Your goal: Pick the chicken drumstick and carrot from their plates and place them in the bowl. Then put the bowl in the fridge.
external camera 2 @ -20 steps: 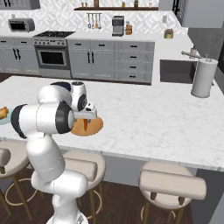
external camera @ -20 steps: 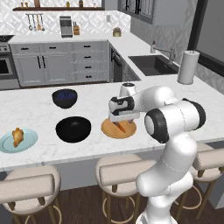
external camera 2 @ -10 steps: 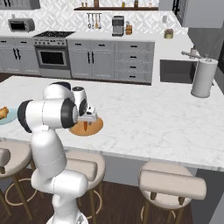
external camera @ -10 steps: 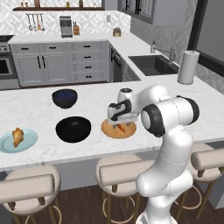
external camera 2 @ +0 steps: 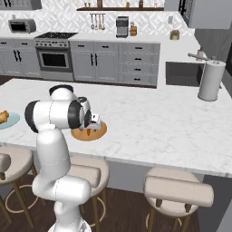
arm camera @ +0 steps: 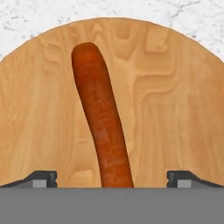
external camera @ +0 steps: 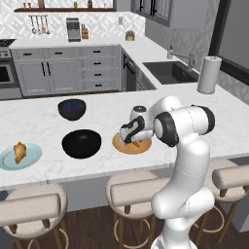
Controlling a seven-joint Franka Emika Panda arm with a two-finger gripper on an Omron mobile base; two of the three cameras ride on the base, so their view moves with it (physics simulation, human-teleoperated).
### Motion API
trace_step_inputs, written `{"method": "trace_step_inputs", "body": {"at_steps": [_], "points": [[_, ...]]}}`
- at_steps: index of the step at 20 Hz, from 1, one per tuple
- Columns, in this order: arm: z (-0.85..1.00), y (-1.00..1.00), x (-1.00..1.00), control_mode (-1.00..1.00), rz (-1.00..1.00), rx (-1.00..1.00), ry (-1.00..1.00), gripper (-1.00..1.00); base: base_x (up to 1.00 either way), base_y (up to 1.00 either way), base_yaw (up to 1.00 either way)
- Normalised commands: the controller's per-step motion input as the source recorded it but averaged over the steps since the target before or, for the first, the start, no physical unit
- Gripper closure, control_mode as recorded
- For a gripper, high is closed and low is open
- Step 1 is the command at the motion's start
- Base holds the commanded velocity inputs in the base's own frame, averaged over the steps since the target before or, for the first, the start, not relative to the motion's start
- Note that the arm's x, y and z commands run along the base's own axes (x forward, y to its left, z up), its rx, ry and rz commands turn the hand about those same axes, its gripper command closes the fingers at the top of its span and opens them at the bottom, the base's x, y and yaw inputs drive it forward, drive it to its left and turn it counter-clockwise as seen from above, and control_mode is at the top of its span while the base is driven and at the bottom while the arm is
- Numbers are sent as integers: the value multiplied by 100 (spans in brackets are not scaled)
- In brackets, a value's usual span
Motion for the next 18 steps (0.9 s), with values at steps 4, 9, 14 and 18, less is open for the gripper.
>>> {"method": "trace_step_inputs", "body": {"at_steps": [4, 9, 14, 18], "points": [[-17, 0, 5, -100, 0, -2, 0, 100, 0, 0, 0], [0, 0, 0, -100, 0, 0, 0, 100, 0, 0, 0], [11, 0, -8, -100, 0, 2, 0, 100, 0, 0, 0], [71, 1, -57, -100, 2, 5, -4, 100, 0, 0, 0]]}}
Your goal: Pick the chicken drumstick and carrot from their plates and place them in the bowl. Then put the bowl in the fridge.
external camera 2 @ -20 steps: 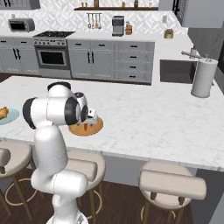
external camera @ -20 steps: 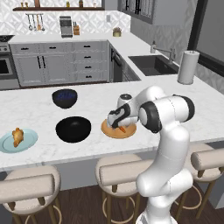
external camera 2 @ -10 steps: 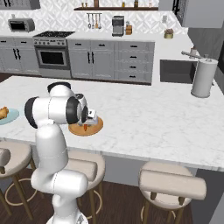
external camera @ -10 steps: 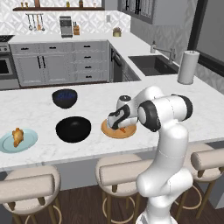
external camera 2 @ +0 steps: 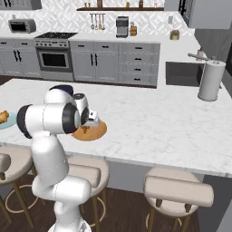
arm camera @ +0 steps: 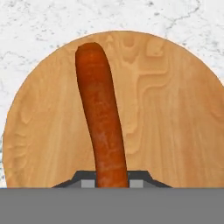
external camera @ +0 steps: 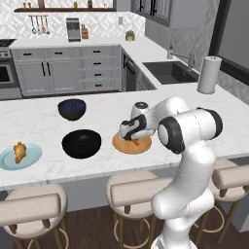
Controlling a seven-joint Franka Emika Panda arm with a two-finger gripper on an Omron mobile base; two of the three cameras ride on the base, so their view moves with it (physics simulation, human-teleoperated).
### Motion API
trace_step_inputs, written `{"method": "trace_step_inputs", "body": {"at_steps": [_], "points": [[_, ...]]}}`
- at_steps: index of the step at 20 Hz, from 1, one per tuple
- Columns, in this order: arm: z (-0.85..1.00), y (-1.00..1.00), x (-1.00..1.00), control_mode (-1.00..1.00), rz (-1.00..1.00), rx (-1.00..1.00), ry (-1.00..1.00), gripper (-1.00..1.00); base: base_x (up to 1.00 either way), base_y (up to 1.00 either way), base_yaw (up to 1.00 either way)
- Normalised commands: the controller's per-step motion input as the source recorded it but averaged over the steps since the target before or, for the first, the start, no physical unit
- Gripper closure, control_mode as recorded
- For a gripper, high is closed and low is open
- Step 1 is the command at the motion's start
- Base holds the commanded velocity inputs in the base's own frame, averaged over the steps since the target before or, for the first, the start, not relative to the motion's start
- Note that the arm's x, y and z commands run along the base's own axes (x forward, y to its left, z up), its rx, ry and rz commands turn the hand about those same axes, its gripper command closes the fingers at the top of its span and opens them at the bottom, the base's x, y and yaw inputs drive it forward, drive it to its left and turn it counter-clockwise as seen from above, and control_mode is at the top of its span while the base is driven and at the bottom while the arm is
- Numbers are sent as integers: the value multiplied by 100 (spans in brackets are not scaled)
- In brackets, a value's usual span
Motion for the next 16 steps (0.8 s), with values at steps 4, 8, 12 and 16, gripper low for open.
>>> {"method": "trace_step_inputs", "body": {"at_steps": [4, 8, 12, 16], "points": [[100, 22, -82, -100, 7, 1, -7, 100, 0, 0, 0], [100, 43, -42, -100, 8, 0, -3, 100, 0, 0, 0], [100, 65, 0, -100, 3, 0, 1, 100, 0, 0, 0], [62, 99, 6, -100, 8, 0, 13, 100, 0, 0, 0]]}}
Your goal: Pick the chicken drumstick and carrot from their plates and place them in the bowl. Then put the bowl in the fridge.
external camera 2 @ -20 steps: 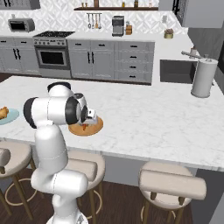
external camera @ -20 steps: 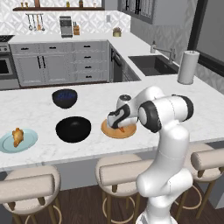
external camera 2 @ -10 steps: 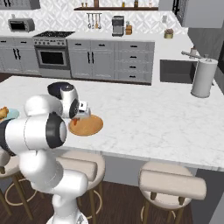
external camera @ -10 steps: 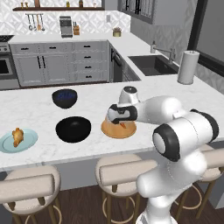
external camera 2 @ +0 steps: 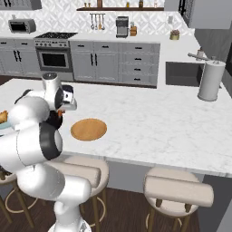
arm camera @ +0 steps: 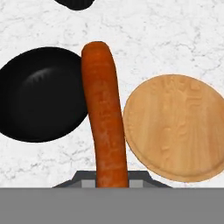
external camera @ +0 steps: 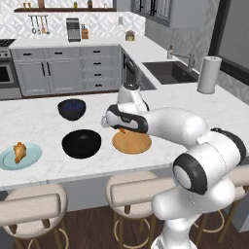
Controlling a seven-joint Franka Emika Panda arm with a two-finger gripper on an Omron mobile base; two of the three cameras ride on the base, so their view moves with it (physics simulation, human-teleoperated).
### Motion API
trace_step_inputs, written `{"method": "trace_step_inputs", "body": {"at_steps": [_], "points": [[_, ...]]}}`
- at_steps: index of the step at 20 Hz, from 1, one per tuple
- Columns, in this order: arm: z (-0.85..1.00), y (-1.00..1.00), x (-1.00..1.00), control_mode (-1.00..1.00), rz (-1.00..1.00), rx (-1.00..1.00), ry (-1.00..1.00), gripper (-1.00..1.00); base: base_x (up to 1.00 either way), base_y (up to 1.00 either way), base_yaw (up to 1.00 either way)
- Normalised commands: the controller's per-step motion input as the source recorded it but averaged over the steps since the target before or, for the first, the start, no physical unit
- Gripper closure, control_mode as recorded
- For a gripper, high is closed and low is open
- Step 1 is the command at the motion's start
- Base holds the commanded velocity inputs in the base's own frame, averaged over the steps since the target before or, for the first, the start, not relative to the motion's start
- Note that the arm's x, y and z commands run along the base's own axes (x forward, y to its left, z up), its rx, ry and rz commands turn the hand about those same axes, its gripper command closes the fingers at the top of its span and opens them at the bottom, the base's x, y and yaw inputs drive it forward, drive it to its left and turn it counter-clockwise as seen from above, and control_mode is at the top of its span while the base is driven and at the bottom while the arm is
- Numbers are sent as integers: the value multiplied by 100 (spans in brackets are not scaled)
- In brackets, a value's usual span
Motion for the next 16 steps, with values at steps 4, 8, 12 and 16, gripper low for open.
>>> {"method": "trace_step_inputs", "body": {"at_steps": [4, 8, 12, 16], "points": [[7, 100, 7, -100, 12, 0, 18, 100, 0, 0, 0], [-41, 100, 7, -100, 14, -2, 14, 100, 0, 0, 0], [-83, 63, 10, -100, 11, -13, 1, 100, 0, 0, 0], [-49, 30, 16, -100, 1, -3, -12, 100, 0, 0, 0]]}}
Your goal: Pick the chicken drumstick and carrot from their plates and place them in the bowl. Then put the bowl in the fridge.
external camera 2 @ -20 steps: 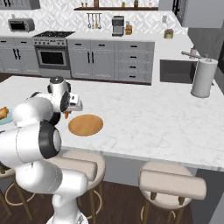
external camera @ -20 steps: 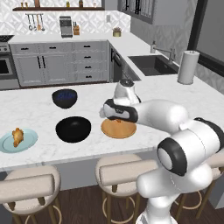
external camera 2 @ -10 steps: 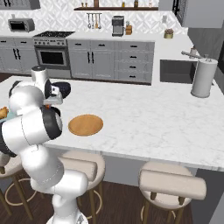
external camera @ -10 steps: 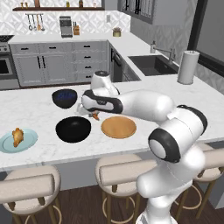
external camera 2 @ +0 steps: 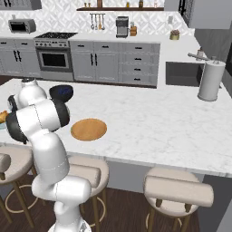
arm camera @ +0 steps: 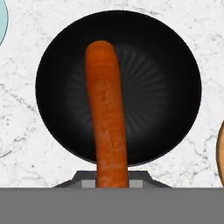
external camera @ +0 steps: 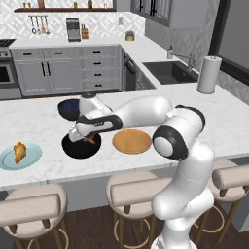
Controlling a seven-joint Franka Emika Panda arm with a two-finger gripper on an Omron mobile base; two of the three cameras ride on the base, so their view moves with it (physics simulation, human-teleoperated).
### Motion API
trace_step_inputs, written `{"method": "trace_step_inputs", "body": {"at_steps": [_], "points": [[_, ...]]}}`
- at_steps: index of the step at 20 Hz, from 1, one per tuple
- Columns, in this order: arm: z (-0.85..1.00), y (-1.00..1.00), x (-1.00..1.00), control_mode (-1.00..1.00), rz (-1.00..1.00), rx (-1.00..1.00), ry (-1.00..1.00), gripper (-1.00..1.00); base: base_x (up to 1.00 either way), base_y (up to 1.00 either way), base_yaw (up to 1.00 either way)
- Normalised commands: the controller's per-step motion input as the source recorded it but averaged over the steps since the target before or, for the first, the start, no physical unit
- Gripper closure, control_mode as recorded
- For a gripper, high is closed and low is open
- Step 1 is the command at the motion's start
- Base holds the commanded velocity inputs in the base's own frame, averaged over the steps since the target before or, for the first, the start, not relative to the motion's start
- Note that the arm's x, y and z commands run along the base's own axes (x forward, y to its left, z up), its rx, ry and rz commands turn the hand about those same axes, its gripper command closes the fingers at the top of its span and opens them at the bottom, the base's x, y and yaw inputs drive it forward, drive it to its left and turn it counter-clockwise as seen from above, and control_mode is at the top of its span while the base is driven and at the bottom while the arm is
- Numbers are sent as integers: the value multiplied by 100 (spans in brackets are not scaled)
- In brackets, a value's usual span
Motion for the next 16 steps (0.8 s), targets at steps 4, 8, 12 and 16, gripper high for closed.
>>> {"method": "trace_step_inputs", "body": {"at_steps": [4, 8, 12, 16], "points": [[-20, 23, 34, -100, 0, -3, -11, -100, 0, 0, 0], [-1, 0, 11, -100, 0, 0, 0, -100, 0, 0, 0], [8, 0, 1, -100, 0, 1, 0, -100, 0, 0, 0], [66, -35, -78, -100, -4, 14, 0, -100, 0, 0, 0]]}}
